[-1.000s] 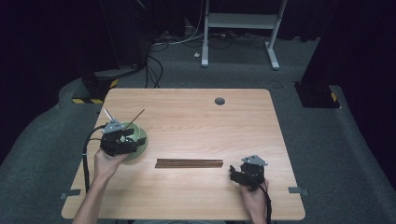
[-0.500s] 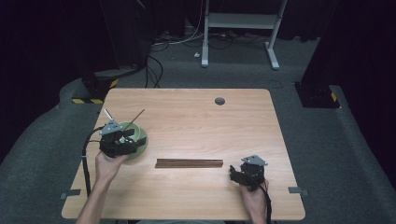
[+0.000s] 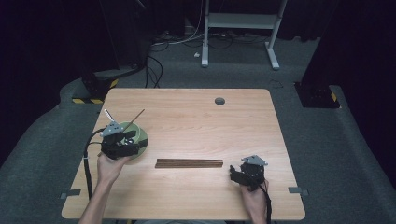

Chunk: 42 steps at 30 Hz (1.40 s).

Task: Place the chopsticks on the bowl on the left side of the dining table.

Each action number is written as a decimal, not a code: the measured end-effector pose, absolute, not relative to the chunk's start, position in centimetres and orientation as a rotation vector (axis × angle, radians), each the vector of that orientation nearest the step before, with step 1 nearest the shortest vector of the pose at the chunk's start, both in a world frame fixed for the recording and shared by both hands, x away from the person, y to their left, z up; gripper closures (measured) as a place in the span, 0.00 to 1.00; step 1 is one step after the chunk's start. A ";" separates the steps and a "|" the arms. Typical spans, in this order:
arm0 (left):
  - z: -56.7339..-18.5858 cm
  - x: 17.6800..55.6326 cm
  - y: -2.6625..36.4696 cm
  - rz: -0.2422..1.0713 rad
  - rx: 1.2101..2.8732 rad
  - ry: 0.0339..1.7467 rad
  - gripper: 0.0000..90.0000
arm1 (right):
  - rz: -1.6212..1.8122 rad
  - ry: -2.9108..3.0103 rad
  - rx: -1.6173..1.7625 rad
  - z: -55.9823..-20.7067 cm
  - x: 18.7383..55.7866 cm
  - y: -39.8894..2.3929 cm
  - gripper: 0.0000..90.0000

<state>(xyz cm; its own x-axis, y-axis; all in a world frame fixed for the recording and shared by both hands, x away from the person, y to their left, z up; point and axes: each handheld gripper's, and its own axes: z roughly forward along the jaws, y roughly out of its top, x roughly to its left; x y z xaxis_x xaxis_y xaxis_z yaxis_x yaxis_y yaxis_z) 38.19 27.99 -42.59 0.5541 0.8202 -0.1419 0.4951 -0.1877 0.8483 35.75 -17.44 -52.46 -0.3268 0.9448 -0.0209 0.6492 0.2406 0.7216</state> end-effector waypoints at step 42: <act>-44.0 38.4 23.3 0.303 1.873 0.990 0.33 | 0.863 2.062 1.457 -52.5 35.7 -17.4 0.25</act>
<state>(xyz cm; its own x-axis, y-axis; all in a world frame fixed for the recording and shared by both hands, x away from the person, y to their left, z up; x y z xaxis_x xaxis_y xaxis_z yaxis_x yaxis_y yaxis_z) 38.38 23.29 -43.98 0.6395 0.7425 -0.1991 0.5042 -0.2096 0.8378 35.73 -17.41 -52.46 -0.3267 0.9450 -0.0186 0.6501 0.2389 0.7213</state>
